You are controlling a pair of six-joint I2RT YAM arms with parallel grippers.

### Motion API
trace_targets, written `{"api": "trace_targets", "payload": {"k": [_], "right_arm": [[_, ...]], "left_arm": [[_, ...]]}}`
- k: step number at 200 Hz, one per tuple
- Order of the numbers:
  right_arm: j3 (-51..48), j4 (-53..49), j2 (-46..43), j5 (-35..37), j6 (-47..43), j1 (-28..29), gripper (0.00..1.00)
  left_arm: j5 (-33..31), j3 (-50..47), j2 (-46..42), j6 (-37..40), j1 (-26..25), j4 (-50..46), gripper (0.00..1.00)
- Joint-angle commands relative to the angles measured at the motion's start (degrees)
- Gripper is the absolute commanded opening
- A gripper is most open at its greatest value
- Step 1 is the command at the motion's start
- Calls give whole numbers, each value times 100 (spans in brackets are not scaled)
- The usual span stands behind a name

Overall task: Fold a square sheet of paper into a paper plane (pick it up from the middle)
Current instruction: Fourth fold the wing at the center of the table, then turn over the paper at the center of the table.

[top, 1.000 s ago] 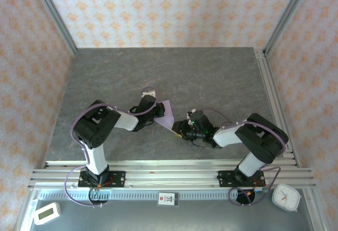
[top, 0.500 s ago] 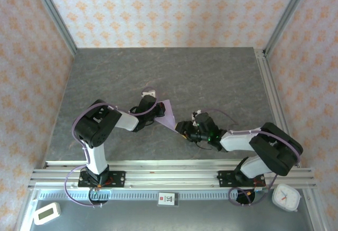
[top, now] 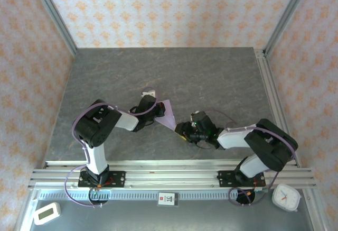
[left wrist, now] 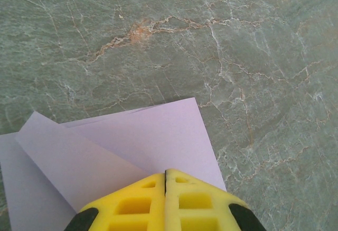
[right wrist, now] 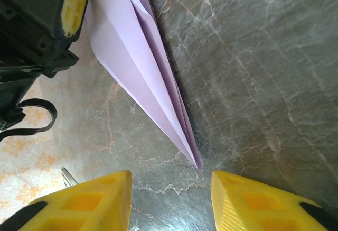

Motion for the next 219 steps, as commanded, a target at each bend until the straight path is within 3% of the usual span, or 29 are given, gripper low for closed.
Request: {"api": "trace_targets", "payload": {"k": [1, 128, 193, 219], "right_arm": [[468, 207, 396, 87, -228, 64, 42], [1132, -238, 593, 157, -544, -31, 39], [891, 150, 712, 218, -494, -280, 39], [851, 466, 848, 60, -417, -391, 29]], "left_arm": [[25, -100, 281, 49, 62, -475, 0], [65, -179, 453, 29, 61, -347, 0], [90, -165, 481, 27, 62, -325, 0], [111, -144, 483, 25, 61, -334, 0]]}}
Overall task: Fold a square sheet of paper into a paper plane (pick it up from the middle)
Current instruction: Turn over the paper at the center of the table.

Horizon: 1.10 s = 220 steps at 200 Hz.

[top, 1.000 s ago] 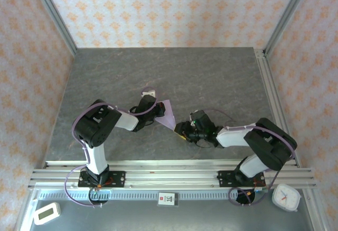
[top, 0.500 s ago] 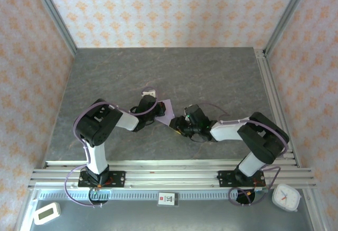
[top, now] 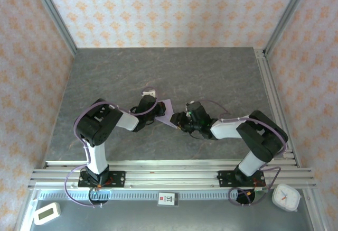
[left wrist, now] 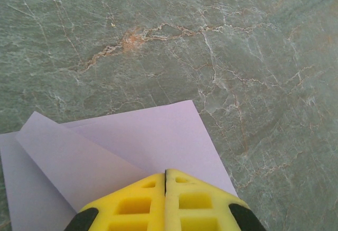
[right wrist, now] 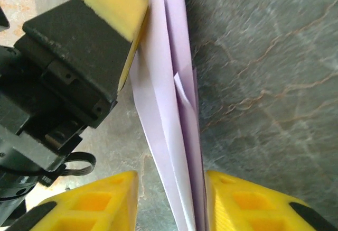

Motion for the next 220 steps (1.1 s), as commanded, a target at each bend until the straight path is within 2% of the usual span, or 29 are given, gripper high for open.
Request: {"api": "trace_targets", "payload": {"k": [1, 15, 46, 63, 75, 84, 106, 117, 144, 166, 195, 220], "right_arm": [[-78, 450, 163, -18, 19, -89, 29], [-83, 681, 238, -180, 92, -106, 24], [-135, 1077, 412, -413, 251, -107, 23], [-180, 1203, 448, -425, 289, -109, 14], [-226, 1286, 417, -416, 311, -133, 0], [-243, 1305, 310, -442, 299, -175, 0], [-149, 745, -213, -363, 21, -348, 0], [28, -18, -673, -88, -342, -433, 0], [1111, -2782, -1553, 1287, -1749, -471, 0], [2151, -4716, -1716, 2932, -2755, -470, 0], [3118, -6397, -1364, 5395, -3466, -252, 0], [3535, -7517, -624, 7073, -3314, 177, 0]], "left_arm": [[37, -147, 361, 25, 46, -618, 0], [34, -117, 333, 25, 46, -644, 0], [23, -95, 290, 33, 46, -676, 0], [58, -90, 265, 34, 44, -682, 0], [94, -68, 230, 15, 46, -702, 0], [138, -41, 89, 8, 53, -740, 0], [233, -6, -479, -83, 147, -854, 0], [254, -59, -882, -193, 283, -899, 1], [280, -422, -1936, -549, 663, -873, 26], [295, -711, -2654, -756, 828, -1077, 45], [344, -1055, -3394, -862, 853, -1418, 63], [68, -1298, -4017, -907, 862, -1895, 73]]}}
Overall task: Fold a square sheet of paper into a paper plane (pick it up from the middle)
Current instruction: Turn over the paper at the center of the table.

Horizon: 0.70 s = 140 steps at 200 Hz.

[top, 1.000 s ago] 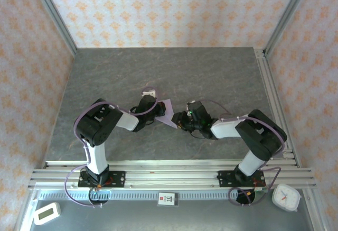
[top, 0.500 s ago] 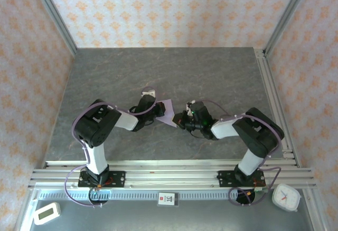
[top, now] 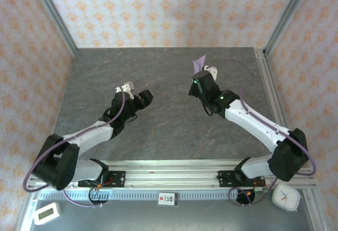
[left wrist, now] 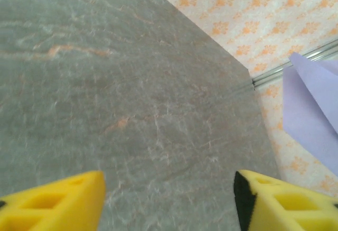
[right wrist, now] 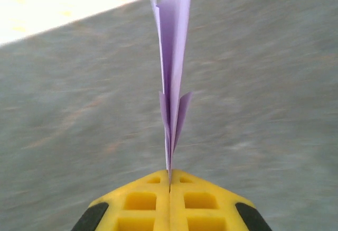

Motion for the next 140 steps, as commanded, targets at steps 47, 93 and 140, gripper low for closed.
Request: {"api": "trace_targets", "payload": {"k": [47, 93, 140], "right_arm": [[481, -3747, 2616, 3242, 1207, 1599, 0], [1343, -3724, 4181, 2435, 1704, 2897, 0], [1965, -2706, 3595, 1218, 828, 2995, 59]], "left_arm": [[-442, -237, -1210, -107, 183, -1540, 78], [-349, 10, -1308, -16, 214, -1819, 78], [-318, 270, -1366, 193, 253, -2213, 80]]}}
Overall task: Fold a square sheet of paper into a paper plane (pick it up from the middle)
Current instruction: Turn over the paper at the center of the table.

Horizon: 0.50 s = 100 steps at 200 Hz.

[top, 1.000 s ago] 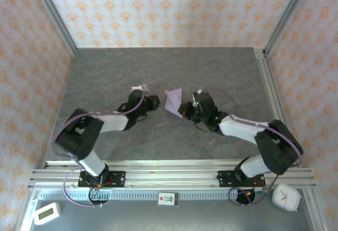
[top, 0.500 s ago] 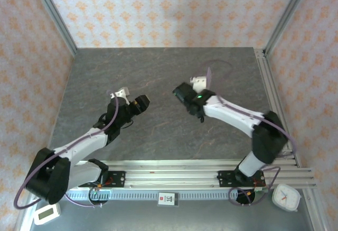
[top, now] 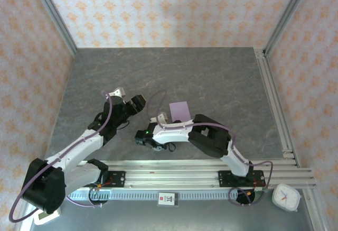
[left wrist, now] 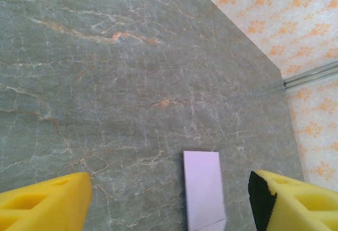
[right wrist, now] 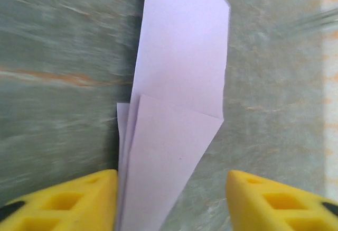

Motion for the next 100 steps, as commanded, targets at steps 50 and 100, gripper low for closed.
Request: {"api": "trace_targets", "payload": {"k": [50, 100], "right_arm": [[-2683, 3086, -3762, -2954, -887, -2070, 56], [-4658, 5187, -5069, -5018, -359, -4054, 49]], "left_arm": [[559, 54, 69, -162, -391, 176, 77], [117, 313, 1467, -968, -2099, 1707, 76]]}}
